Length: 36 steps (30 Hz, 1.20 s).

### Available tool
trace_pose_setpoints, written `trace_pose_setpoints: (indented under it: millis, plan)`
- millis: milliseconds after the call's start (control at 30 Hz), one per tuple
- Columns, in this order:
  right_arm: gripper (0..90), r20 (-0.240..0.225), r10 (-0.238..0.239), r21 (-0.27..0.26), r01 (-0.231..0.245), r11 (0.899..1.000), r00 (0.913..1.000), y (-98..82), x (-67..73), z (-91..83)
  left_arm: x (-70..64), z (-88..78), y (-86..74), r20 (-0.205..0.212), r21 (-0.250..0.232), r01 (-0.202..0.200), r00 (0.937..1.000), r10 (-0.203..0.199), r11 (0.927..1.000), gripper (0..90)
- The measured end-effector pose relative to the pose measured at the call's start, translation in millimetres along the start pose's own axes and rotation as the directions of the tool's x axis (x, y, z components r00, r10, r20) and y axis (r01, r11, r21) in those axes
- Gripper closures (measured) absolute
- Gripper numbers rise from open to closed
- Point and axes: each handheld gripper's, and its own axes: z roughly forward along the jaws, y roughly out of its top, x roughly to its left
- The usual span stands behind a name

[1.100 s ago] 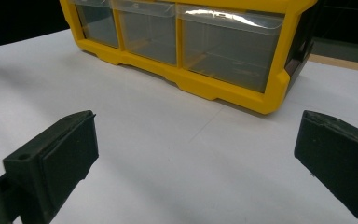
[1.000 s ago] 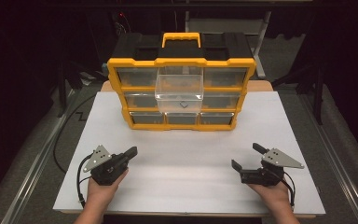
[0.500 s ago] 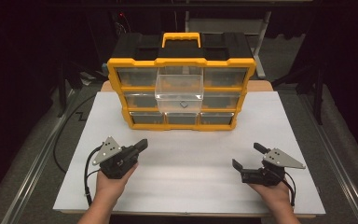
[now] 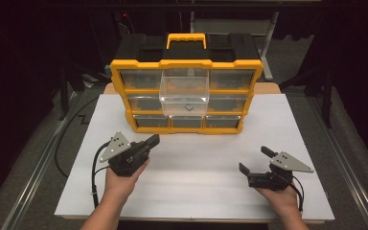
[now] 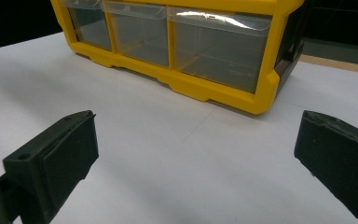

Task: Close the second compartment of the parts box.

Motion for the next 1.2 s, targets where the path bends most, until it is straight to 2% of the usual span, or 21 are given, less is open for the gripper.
trace_pose_setpoints:
  millis: [500,833,1133,1200]
  plan:
    - [0.2,0.004,0.000,0.003,0.000,1.000,1.0000,-0.1,-0.8,-0.4,-14.9,15.6,20.2,0.040,-0.042,-0.011,0.9991,0.012,0.9991,90.0]
    - [0.2,0.003,-0.003,0.003,0.003,1.000,1.0000,0.1,-1.7,-0.8,-24.0,27.0,35.6,0.052,-0.070,-0.036,0.9979,0.040,0.9969,90.0]
    - [0.2,0.006,0.001,-0.001,-0.001,1.000,1.0000,0.1,-3.2,-0.7,-30.9,39.8,52.6,0.039,-0.084,-0.062,0.9971,0.066,0.9946,90.0]
    - [0.2,0.006,0.001,-0.002,-0.001,1.000,1.0000,0.1,-3.4,-0.8,-31.4,43.1,56.8,0.033,-0.085,-0.057,0.9976,0.060,0.9947,90.0]
